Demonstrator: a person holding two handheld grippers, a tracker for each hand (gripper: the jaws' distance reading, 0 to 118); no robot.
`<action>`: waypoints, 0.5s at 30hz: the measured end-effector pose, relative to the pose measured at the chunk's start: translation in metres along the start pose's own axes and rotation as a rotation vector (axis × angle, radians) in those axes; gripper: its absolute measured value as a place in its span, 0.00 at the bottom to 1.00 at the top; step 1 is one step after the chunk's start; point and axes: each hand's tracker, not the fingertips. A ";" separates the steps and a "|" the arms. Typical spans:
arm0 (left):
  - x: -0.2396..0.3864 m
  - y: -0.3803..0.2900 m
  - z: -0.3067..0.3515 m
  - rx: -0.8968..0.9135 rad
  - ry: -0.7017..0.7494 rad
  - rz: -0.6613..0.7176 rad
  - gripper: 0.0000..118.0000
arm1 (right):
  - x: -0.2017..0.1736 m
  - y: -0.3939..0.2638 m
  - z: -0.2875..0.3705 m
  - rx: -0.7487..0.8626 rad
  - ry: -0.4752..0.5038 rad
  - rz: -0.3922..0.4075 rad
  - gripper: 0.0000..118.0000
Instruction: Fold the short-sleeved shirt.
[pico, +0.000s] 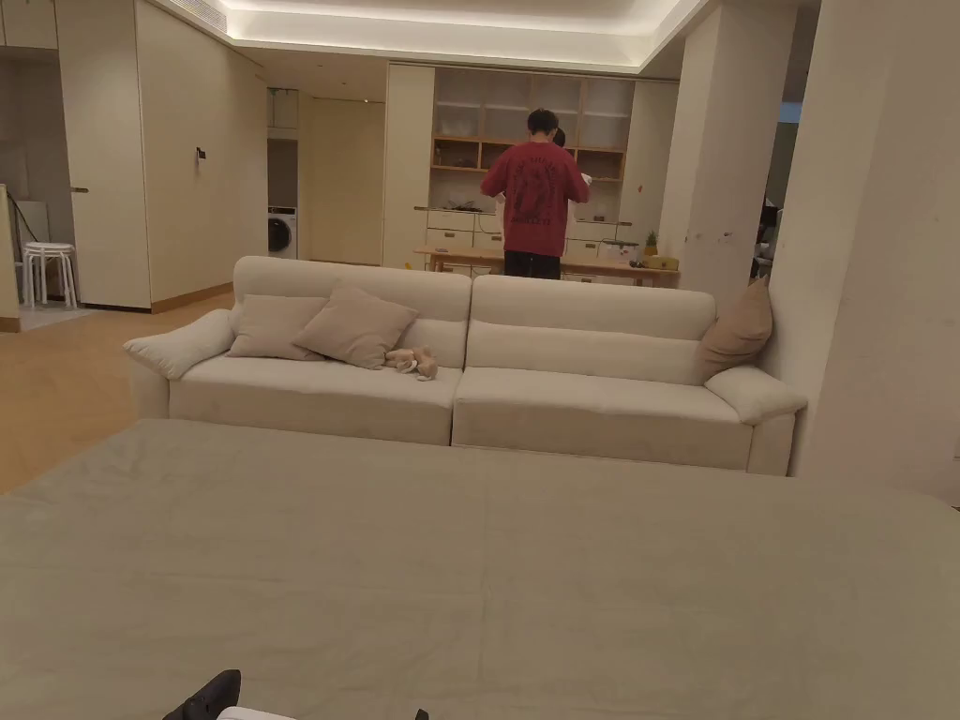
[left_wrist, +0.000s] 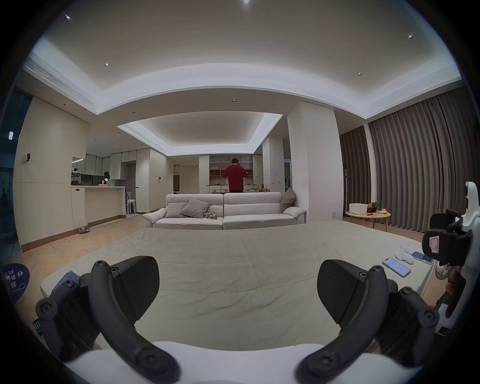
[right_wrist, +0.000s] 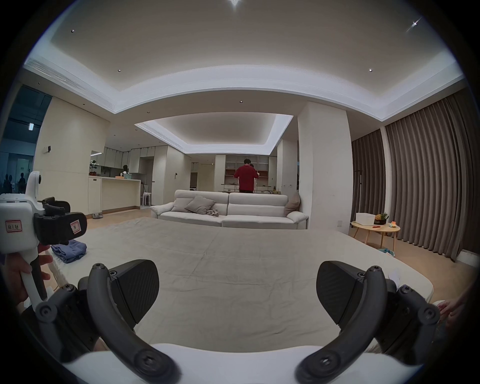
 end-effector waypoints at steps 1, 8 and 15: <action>0.000 0.000 0.000 -0.001 0.001 -0.001 1.00 | 0.000 0.000 -0.001 -0.005 -0.002 0.002 1.00; 0.000 0.000 0.001 -0.001 0.001 0.000 1.00 | -0.003 0.000 -0.003 -0.016 0.004 0.019 1.00; -0.002 0.000 0.001 -0.002 0.004 0.010 1.00 | -0.005 0.000 -0.004 -0.022 0.006 0.027 1.00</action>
